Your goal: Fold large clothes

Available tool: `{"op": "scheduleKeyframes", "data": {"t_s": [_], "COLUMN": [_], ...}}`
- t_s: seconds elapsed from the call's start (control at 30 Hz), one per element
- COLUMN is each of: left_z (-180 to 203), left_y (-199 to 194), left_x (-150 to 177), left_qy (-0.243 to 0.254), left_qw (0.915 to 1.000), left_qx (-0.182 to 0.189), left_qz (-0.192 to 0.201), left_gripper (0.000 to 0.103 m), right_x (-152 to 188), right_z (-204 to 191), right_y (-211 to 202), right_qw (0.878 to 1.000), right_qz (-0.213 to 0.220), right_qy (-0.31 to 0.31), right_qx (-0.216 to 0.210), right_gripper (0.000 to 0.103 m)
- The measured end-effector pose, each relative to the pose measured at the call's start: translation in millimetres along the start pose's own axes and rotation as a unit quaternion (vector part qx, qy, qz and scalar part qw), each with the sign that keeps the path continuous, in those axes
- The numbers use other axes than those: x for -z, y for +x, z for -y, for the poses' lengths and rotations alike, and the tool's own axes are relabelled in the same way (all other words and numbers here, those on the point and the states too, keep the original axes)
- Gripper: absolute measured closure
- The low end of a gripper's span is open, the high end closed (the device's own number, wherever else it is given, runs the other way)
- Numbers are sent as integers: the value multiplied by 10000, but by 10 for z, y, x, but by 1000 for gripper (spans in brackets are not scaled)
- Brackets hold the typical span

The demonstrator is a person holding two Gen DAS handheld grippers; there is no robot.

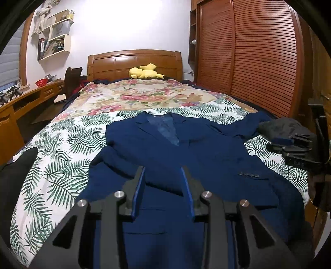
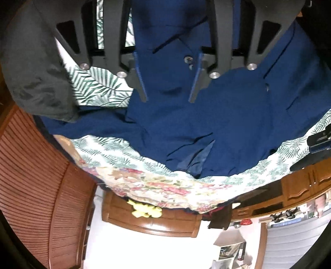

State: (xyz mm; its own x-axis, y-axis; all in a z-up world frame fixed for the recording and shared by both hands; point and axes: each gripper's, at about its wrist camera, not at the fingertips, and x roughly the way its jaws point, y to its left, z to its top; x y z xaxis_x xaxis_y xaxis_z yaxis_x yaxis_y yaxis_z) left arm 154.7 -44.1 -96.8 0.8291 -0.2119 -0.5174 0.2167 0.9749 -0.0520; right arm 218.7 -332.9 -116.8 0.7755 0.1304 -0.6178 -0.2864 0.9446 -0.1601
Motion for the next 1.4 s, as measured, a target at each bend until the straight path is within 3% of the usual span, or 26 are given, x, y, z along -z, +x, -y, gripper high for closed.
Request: {"op": "scheduleKeyframes", "data": {"t_s": [0.33,0.47,0.67,0.83,0.97,1.17,1.4], "left_z": [132,145,142,182,220,254,336], "left_y": [53,62,55,59,77,122,157], "left_x": [20,34,34,40,42,60,87], "left_qy": [99,126,88,141,164,204,338], "left_qw": [9998,9998,9998,9996,9994,9992,9983], "left_qx": [123,125,156,215,252,269,373], "left_qz": [-70,-96,-102,-124,-145,-212,-291], "left_gripper": [71,71,71,71,71,71,71], "right_x": [368,397,322,97,-60,-98,-73], "right_z": [-112,-55,59,433,826,1435,1750], "right_y": [699,765,671,483,593,1058,1451], "right_qw": [9938,9915,9882,9909,9888,9751,9538], "right_qz": [-954,-1041,-1174,-751,-750,-1005,-1090], "right_qy": [139,350,501,862,1210,1949,2767], "right_qx": [-558,-701,-849,-708,-453,-322,-428], "right_gripper": [62,55,53,53,53,53,53]}}
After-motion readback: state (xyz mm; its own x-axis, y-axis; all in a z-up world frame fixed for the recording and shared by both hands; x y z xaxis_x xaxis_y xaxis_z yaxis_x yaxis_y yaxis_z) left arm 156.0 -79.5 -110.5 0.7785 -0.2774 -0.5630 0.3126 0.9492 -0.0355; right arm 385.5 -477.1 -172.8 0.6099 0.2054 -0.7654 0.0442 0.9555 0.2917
